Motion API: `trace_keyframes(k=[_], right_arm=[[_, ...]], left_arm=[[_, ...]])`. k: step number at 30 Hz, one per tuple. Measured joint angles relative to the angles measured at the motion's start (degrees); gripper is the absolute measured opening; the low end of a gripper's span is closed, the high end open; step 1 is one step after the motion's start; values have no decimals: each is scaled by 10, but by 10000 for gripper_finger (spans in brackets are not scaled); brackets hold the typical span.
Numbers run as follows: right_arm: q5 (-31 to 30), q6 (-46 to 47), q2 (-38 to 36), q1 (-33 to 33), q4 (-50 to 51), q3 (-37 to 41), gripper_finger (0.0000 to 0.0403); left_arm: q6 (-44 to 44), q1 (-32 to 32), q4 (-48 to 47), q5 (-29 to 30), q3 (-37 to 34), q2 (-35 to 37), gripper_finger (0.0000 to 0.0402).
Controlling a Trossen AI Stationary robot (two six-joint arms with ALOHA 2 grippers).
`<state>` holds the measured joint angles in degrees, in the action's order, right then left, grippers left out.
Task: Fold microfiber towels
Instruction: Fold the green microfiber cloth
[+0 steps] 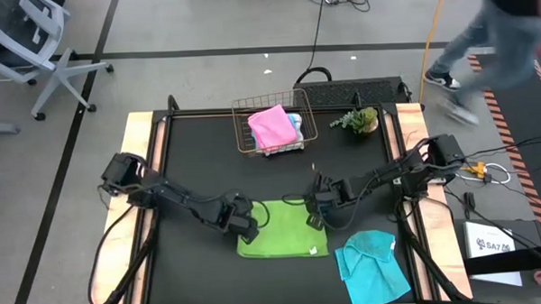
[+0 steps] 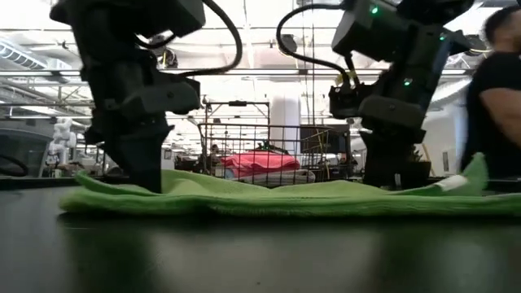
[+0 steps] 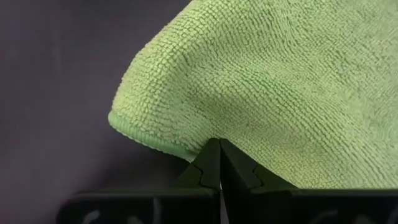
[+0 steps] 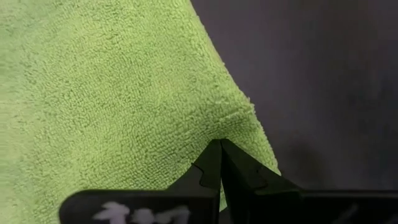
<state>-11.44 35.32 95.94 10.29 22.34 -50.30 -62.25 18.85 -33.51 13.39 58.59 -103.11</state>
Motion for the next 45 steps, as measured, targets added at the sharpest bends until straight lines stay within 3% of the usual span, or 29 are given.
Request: trace_keyframes(k=[13, 25, 29, 36, 41, 45], right_arm=[[-6, -61, -34, -51, 18, 5, 0], [10, 56, -205, 48, 32, 2, 0], [8, 102, -193, 83, 25, 2, 0], [15, 135, -104, 112, -30, 2, 0], [74, 157, -50, 125, -70, 2, 0], [86, 179, -41, 146, -71, 2, 0]], left_arm=[[41, -66, -23, 2, -1, 7, 2], [5, -11, -34, 16, -2, 115, 1], [-23, 31, -23, 18, -2, 113, 1], [-60, 61, -32, 46, -2, 75, 2], [-69, 60, -27, 20, -2, 58, 1], [-70, 65, -20, 16, -2, 56, 3]])
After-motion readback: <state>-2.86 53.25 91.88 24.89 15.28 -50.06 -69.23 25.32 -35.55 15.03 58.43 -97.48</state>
